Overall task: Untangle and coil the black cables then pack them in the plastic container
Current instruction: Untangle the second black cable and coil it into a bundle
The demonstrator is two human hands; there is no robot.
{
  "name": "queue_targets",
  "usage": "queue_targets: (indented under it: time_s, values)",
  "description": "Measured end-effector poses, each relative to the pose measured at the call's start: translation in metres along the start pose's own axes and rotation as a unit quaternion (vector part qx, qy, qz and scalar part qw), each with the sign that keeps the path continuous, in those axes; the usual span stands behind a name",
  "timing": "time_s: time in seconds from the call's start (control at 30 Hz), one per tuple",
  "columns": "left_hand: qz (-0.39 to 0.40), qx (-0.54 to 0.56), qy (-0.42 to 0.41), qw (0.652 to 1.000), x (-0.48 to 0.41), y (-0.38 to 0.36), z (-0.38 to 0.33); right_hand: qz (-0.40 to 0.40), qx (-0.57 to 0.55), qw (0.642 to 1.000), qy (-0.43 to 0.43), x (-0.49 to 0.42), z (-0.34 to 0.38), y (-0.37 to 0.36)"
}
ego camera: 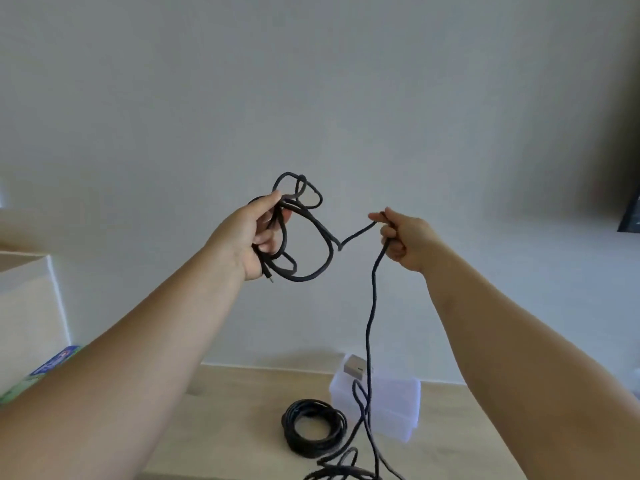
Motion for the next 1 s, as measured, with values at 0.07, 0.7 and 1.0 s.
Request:
queue_targets:
  time_s: [0.07, 0.7, 1.0]
  values:
    - [0.000, 0.008, 0.008, 1.000, 0.006, -0.006, 0.000, -0.074, 0.144, 0.986, 0.032, -0.005, -0.007, 0.013]
    - [-0.087, 0.095, 0.001, 0.992, -0.020, -0.027, 0.010, 0.221, 0.069, 0.973, -0.024, 0.071, -0.102, -0.072]
    - [-0.163, -0.032, -0.042, 0.985, -0.045, 0.034, 0.018, 0.131, -0.218, 0.964, -0.076, 0.018, -0.081, -0.006]
Point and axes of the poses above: each hand's wrist, its own x-axis away from the middle knuckle, its own y-axis out of the back of the hand, z = x × y, the point moved 8 cm from there along -x, towards the middle knuckle, and after that the axes turned 1 degree about -z, right-handed, at the moved point
